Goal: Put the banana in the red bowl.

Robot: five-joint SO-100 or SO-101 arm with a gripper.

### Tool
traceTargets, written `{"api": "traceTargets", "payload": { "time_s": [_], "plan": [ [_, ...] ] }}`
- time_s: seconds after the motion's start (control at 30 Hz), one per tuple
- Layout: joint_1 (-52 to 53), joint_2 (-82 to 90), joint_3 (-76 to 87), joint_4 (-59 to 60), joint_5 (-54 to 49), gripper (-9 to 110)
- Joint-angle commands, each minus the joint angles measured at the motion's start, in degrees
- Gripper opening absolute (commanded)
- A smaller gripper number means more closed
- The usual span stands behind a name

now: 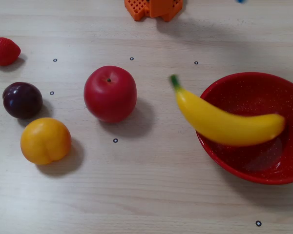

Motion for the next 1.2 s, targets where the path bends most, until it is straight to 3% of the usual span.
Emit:
{"api": "traceTargets", "payload": {
  "time_s": [0.0,0.2,0.37,0.87,1.17],
  "plan": [
    [-4.22,9.76,3.52,-3.08,-1.49,0],
    [-13.89,23.29,25.14,-5.54,-8.88,0],
    [-20.04,38.06,49.83,-13.27,-7.91,0],
    [-21.45,82.88,105.29,-24.87,-7.56,0],
    [-21.18,100.37,130.17,-31.29,-9.49,0]
  ]
}}
